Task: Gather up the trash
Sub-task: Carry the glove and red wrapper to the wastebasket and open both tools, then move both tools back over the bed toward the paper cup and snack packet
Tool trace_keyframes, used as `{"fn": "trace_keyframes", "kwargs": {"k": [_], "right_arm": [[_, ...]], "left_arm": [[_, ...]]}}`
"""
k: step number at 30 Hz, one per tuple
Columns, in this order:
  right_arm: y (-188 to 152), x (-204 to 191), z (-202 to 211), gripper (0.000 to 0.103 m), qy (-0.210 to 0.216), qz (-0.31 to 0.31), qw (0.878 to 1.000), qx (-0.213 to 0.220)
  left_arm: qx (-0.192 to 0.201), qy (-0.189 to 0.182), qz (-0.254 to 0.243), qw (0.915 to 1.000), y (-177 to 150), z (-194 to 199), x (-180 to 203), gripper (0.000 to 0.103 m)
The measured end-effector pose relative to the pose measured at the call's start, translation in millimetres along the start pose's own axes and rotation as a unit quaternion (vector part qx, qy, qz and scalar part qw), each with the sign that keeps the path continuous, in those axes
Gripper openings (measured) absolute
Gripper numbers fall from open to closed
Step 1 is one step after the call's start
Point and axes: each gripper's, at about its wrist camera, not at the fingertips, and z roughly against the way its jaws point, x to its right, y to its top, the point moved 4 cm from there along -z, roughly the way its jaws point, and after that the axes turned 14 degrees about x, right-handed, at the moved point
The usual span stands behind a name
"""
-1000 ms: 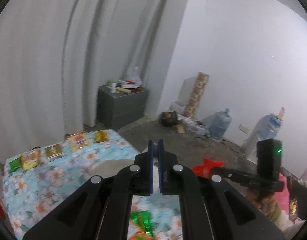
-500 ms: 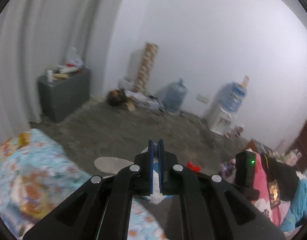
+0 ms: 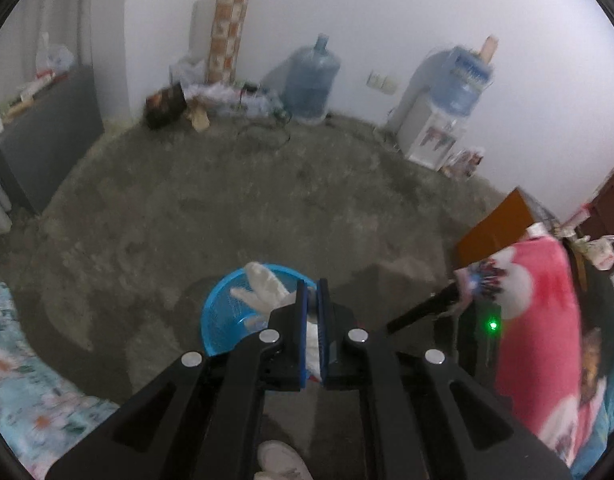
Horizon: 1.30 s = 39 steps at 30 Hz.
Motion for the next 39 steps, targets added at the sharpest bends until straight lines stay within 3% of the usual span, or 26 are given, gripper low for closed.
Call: {"fn": "trace_keyframes", "kwargs": {"k": [1, 4, 7, 11, 15, 20, 29, 33, 39], "right_arm": [[5, 8, -7, 0.017, -0.006, -0.005, 1.000, -0.003], [9, 37, -42, 0.039, -0.039, -0.035, 0.998, -0.019], [1, 66, -65, 0.044, -0.085, -0.061, 0.994, -0.040], [-4, 76, -65, 0.054, -0.095, -0.072, 0.992, -0.041], [-8, 64, -53, 0.055, -0.093, -0.054, 0.994, -0.033], [-2, 31, -41, 0.056, -0.068, -0.024, 0.997, -0.014], [-20, -107, 17, 0.069, 0.012, 0.116, 0.993, -0.006], [-41, -172, 44, 0.074, 0.055, 0.186, 0.981, -0.015], [-90, -245, 46, 0.077, 0.114, 0.253, 0.958, -0.066]], "left_arm": [[-0.008, 0.007, 0.002, 0.9999, -2, -14, -4, 0.010], [-0.042, 0.043, 0.014, 0.9981, -19, -57, -21, 0.034], [-0.059, 0.067, 0.031, 0.9956, -31, -72, -39, 0.038], [-0.052, 0.078, 0.024, 0.9953, -32, -59, -50, 0.051], [-0.035, 0.087, 0.009, 0.9956, -19, -27, -57, 0.056], [-0.008, 0.084, 0.027, 0.9960, 0, 43, -74, 0.063], [0.051, 0.093, 0.058, 0.9927, 8, 211, -114, 0.072], [0.102, 0.121, 0.079, 0.9842, 4, 296, -149, 0.074], [0.166, 0.200, 0.123, 0.9578, -26, 416, -217, 0.076]]}}
